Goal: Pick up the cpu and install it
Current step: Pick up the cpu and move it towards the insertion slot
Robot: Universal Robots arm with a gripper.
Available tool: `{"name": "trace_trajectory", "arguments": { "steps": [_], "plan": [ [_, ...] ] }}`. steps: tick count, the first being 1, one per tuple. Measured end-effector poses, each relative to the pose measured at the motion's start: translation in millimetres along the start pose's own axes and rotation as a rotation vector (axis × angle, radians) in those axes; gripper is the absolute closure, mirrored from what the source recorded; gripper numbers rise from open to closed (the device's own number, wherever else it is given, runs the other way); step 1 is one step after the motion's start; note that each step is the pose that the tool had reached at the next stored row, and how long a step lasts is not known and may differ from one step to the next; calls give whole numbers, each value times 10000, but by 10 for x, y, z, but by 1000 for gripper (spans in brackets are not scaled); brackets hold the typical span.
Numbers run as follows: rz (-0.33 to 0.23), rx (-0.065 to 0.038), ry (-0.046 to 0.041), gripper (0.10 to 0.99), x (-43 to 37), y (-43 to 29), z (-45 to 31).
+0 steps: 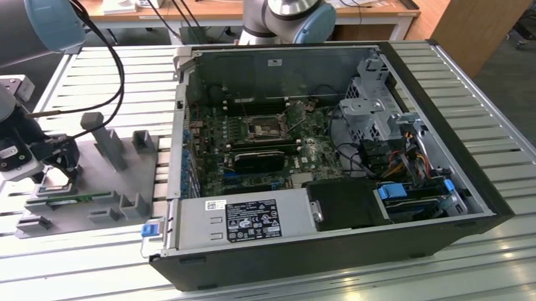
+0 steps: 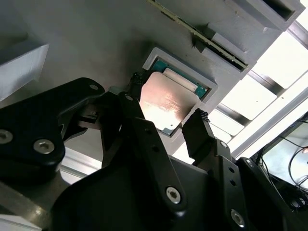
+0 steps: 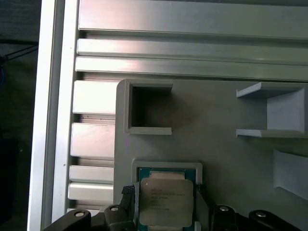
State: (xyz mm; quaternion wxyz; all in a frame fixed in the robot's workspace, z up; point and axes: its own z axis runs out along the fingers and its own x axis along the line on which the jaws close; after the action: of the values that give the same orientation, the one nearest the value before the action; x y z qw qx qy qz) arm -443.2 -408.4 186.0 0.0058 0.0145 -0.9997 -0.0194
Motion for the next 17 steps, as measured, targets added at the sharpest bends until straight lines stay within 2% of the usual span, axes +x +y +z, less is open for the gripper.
{"name": "trace_trajectory", "arguments": {
  "steps": [10,12,13,17],
  "plan": [
    [0,4,3,471,10,-1,11],
    [0,4,3,482,10,-1,11],
    [0,3,2,549,10,-1,13],
    [0,0,-3,549,10,1,-10]
  ]
}}
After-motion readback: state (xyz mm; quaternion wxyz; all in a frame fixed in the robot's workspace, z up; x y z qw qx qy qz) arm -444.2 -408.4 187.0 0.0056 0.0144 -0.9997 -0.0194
